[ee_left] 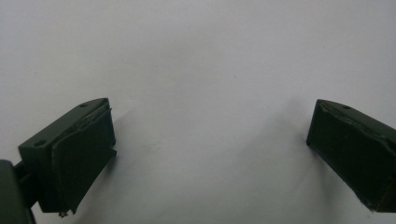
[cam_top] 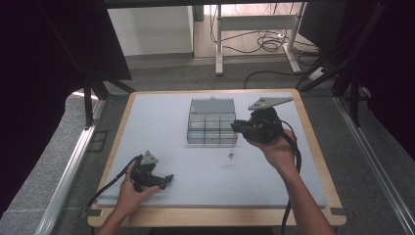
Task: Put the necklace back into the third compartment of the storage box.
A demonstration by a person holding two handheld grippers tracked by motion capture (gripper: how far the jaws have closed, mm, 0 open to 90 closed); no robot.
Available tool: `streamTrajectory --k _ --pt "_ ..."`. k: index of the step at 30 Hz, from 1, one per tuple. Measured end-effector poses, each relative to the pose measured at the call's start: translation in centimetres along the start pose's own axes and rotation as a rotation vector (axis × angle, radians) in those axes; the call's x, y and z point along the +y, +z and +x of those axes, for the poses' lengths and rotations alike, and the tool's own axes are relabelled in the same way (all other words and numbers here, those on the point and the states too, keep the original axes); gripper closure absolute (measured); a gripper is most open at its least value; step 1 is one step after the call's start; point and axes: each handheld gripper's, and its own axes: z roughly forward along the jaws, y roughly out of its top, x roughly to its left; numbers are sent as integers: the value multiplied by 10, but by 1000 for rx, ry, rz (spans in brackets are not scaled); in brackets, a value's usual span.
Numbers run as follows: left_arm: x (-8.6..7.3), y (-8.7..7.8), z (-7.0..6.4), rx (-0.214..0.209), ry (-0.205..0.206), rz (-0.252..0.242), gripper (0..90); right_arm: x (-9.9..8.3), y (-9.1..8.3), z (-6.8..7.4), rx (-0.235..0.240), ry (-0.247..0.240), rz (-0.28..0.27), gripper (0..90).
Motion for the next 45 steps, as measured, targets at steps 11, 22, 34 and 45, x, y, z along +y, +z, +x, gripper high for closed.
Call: streamTrajectory --k 11,22,34,45 --pt "0 0 0 1 2 0 9 8 1 -4 -11 7 -6 782" --pt "0 0 0 0 2 3 10 19 -2 -9 -29 20 -22 782" --pt "0 0 0 0 2 3 9 28 -2 -17 -41 47 -38 782" --pt "0 0 0 0 -2 0 9 34 3 -22 -65 49 -43 782"
